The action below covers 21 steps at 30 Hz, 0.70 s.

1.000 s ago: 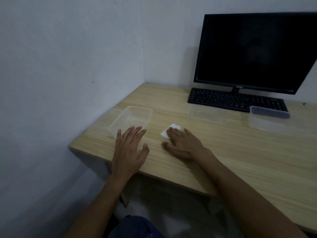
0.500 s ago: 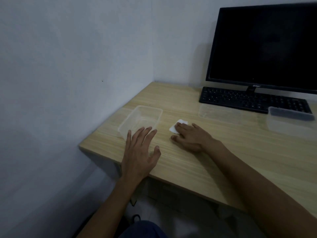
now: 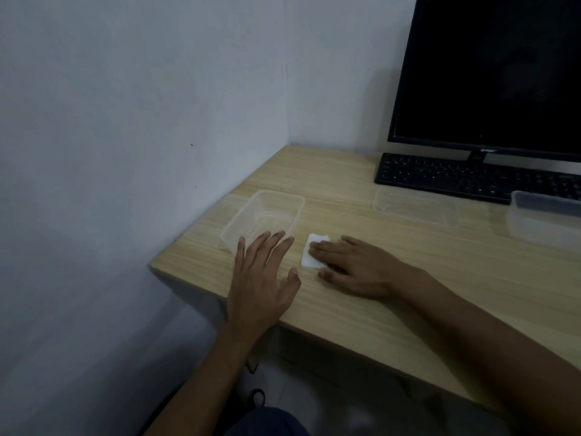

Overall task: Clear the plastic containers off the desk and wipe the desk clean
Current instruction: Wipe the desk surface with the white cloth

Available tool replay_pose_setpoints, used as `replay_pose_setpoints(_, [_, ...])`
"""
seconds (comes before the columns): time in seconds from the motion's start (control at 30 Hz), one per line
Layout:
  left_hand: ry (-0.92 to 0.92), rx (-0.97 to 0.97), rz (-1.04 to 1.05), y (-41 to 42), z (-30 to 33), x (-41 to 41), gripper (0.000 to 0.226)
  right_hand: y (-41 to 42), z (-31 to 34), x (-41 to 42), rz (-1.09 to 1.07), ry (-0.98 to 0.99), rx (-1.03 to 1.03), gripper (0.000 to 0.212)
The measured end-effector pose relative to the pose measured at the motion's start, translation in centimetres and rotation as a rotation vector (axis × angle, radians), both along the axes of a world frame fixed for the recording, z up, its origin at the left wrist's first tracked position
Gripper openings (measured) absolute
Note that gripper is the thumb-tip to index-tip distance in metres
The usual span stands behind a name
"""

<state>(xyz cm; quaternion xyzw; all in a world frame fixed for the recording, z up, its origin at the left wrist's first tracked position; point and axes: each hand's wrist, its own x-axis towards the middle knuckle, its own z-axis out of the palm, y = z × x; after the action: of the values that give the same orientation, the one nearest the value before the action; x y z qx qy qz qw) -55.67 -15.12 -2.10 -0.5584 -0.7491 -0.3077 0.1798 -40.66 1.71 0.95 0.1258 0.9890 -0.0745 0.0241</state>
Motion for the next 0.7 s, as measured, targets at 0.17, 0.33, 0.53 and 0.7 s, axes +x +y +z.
replay_pose_setpoints(0.17, [-0.004, 0.001, 0.002, 0.0, 0.1, -0.1, 0.051, 2.7, 0.4, -3.8, -0.091, -0.01, 0.004, 0.061])
replay_pose_setpoints(0.33, [-0.001, -0.002, -0.001, 0.0, 0.0, -0.2, 0.05, 3.4, 0.1, -4.5, -0.057, -0.006, -0.001, 0.06])
replay_pose_setpoints(0.53, [0.0, -0.005, -0.006, 0.0, 0.0, -0.1, 0.051, -0.6, 0.0, -1.8, 0.077, 0.017, -0.025, 0.057])
replay_pose_setpoints(0.7, [0.013, -0.018, -0.001, 0.0, 0.0, -0.1, 0.051, -0.8, 0.1, -2.0, 0.02, 0.014, -0.021, 0.057])
